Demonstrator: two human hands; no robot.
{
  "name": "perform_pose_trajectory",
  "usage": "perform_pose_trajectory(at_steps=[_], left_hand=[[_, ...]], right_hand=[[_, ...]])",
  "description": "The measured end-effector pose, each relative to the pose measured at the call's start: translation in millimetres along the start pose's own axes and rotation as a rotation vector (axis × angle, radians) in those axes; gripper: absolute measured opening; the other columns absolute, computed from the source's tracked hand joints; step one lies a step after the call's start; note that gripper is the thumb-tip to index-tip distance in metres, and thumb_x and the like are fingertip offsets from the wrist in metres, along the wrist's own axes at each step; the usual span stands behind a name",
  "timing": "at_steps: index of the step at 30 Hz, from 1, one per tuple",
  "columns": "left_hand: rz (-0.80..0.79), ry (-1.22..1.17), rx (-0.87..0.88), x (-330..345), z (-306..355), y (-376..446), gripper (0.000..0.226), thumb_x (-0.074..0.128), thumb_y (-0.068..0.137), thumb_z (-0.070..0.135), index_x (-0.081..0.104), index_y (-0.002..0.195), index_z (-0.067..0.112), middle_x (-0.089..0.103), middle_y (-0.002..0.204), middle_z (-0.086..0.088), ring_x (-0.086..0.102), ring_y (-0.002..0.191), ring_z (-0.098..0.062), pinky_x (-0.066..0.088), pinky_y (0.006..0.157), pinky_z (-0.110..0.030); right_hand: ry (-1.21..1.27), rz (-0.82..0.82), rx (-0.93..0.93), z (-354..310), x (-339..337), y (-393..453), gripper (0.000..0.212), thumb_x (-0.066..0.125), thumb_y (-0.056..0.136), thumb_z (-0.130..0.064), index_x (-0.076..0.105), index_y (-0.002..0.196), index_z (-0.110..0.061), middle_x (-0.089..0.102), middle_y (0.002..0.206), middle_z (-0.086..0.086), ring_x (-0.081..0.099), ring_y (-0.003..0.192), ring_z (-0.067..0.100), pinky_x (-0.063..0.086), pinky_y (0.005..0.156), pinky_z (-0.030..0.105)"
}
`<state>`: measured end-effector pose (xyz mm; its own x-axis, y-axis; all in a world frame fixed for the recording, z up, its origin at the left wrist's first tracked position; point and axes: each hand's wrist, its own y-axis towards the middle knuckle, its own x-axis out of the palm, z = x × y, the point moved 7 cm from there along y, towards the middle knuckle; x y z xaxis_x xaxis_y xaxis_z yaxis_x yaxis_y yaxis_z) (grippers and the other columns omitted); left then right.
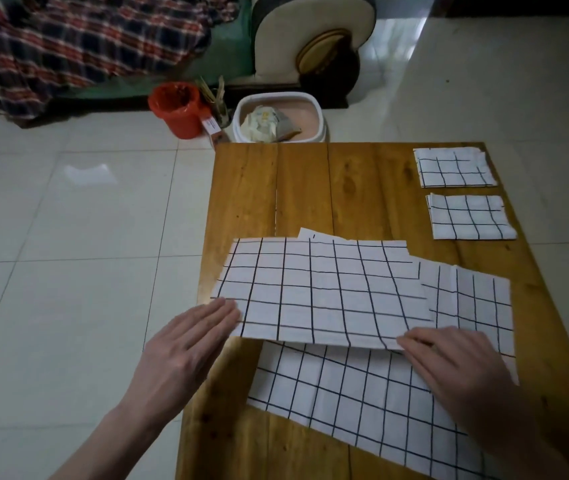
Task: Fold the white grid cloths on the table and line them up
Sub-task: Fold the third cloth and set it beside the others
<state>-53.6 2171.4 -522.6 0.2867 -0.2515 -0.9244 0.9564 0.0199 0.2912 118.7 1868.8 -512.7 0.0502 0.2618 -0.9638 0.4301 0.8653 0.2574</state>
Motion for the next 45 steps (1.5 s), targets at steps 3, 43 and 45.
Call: perform_pose_trajectory(at_steps=[3,43,45], left_hand=[[-0.110,-0.042,-0.045,33,-1,-32,0.052,0.066,0.097,0.010,0.058,0.147,0.016,0.054,0.155,0.001,0.050,0.144,-0.015,0.043,0.116,-0.038],[-0.461,-0.065,-0.297,148,124,-89,0.076,0.036,0.102,0.037,0.010,0.166,0.005,0.004,0.175,-0.011,0.005,0.162,-0.026,0.018,0.125,-0.046],[-0.490,-0.042,-0.283,152,122,-93,0.081,0.043,0.101,0.040,0.009,0.166,0.006,0.002,0.176,-0.011,0.003,0.162,-0.026,0.017,0.125,-0.047]], right_hand=[[0.009,-0.103,0.069,-2,34,-30,0.033,0.058,0.089,-0.018,0.078,0.114,-0.008,0.076,0.109,0.008,0.073,0.097,0.023,0.048,0.091,0.034],[0.235,-0.458,0.274,-151,136,-64,0.074,0.024,0.108,-0.065,0.014,0.166,-0.021,0.008,0.175,-0.005,0.006,0.160,0.011,0.013,0.124,0.044],[0.238,-0.493,0.260,-151,142,-69,0.076,0.024,0.107,-0.066,0.014,0.166,-0.020,0.008,0.175,-0.005,0.007,0.160,0.011,0.014,0.124,0.045]])
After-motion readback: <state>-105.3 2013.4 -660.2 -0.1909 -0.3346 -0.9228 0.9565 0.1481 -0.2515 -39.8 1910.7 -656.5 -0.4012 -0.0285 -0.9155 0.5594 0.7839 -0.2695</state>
